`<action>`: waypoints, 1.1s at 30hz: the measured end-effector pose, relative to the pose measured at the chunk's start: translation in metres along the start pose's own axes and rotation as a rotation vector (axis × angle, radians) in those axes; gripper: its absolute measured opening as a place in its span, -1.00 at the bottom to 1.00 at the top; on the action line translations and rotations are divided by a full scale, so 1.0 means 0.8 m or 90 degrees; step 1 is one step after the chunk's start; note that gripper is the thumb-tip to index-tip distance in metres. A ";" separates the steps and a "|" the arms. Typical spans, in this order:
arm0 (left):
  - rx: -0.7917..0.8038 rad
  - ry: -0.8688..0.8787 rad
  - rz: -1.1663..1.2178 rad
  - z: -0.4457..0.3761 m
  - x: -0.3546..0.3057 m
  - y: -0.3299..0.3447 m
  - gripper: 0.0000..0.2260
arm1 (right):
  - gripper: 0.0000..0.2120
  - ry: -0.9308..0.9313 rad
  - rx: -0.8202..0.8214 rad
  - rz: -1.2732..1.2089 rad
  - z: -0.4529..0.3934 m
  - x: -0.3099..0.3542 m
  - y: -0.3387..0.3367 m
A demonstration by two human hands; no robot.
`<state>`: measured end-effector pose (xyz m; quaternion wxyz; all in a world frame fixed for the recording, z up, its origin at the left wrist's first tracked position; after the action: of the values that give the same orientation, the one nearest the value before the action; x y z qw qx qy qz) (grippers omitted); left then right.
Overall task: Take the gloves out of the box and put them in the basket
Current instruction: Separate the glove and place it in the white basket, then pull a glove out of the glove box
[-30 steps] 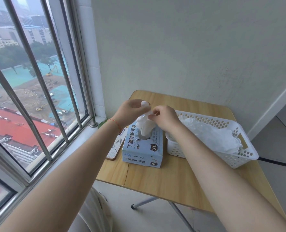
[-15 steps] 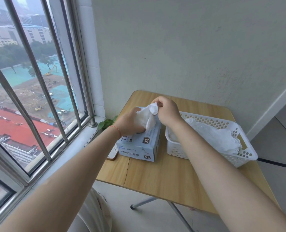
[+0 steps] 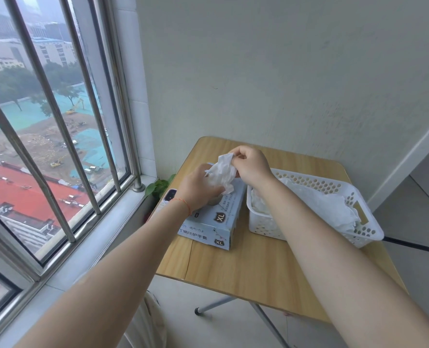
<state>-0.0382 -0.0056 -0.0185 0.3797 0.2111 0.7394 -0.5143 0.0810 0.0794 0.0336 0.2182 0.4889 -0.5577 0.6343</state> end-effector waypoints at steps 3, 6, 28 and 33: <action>0.005 -0.005 -0.004 0.002 0.000 0.000 -0.44 | -0.87 0.015 0.002 -0.008 -0.002 -0.002 0.000; -0.002 -0.011 -0.004 0.006 -0.001 -0.002 -0.43 | -0.87 0.016 0.017 -0.013 -0.003 0.003 0.005; -0.089 -0.017 0.194 -0.008 -0.012 -0.043 -0.81 | -0.90 0.007 0.119 0.269 0.013 -0.008 0.018; 0.004 -0.082 0.195 0.003 -0.002 -0.019 -0.74 | -0.96 -0.044 0.067 0.217 0.009 0.004 0.011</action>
<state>-0.0472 -0.0139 -0.0087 0.4994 0.2892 0.6714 -0.4650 0.0754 0.0692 0.0311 0.0623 0.4197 -0.6055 0.6734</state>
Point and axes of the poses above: each hand's wrist, its own z-axis away from the middle knuckle, its own y-axis out of the palm, x = y × z, the point moved 10 cm from there along -z, towards the middle knuckle, and after that the axes turned 4 degrees about y, right-handed, at the moved point
